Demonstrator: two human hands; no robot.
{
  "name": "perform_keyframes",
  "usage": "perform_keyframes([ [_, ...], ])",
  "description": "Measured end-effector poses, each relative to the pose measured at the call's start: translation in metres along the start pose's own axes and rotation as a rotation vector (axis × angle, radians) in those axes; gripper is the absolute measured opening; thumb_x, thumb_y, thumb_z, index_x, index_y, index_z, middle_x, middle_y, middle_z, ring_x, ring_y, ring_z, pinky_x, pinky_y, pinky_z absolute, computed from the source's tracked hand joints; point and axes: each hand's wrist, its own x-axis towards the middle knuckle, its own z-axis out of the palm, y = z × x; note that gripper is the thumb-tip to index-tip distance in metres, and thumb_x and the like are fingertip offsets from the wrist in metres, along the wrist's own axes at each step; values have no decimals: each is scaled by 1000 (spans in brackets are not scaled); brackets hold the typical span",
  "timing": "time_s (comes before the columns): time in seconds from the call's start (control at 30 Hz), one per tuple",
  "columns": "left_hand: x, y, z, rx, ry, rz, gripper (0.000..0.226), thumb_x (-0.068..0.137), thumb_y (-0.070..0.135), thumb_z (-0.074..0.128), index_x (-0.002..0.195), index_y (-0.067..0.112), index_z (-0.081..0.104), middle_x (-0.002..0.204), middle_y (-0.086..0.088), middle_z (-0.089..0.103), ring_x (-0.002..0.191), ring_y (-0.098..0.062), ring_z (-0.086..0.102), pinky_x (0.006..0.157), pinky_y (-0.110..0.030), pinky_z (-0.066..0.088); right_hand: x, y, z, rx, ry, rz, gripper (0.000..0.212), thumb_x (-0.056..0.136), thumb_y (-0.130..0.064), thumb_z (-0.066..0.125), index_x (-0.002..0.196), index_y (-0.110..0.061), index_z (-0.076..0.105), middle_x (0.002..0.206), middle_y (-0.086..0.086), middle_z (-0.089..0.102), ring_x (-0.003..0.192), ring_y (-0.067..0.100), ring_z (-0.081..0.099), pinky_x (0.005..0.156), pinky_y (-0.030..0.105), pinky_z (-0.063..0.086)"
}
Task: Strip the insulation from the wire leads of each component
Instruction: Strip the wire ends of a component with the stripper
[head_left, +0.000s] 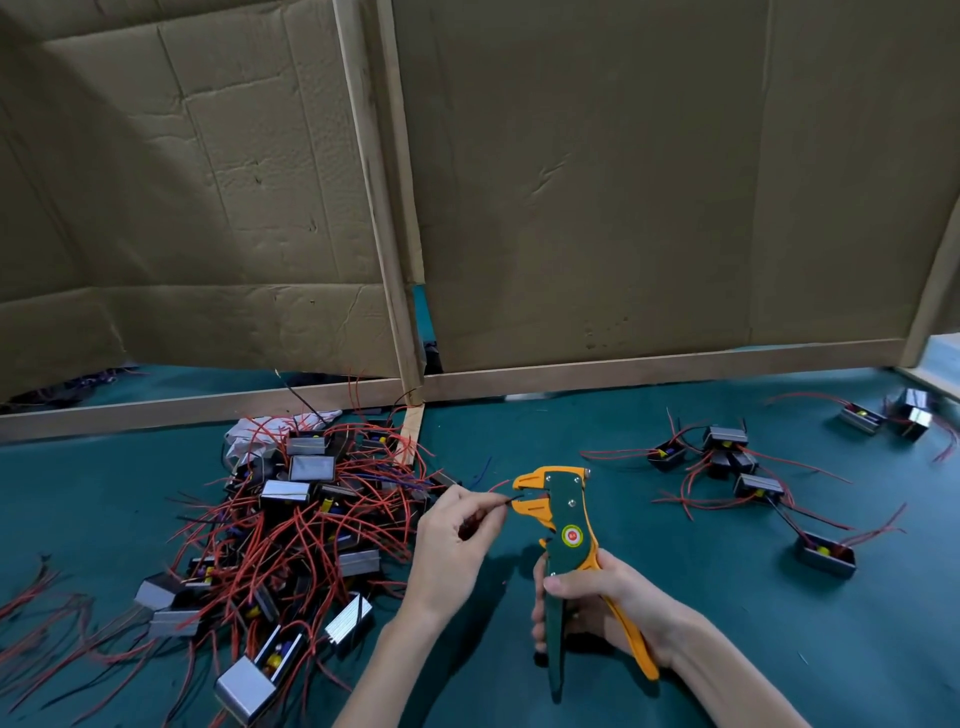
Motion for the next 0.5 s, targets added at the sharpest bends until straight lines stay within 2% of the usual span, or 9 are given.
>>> perform_keyframes([
  [0.13,3,2,-6,38,-57,3,24,88,11,66,89,34,71,79,-1,56,71,-5,52,69,-14,40,0,1,0,1,17,5,15,73,-8,72,85,-2,65,79,25,61,73,37,64,74,48,55],
  [0.23,5,3,-10,68,-94,13,28,89,10,64,89,37,70,75,7,50,70,-2,49,67,-11,37,-1,1,0,-5,20,10,15,73,-8,71,85,-2,64,78,24,61,72,37,64,74,48,55],
  [0.5,9,10,-18,109,-180,-17,17,90,13,64,92,27,73,75,8,46,69,-2,46,67,-13,35,-3,-1,2,-52,20,13,22,71,-12,74,86,-2,61,73,23,60,67,35,62,69,45,55],
])
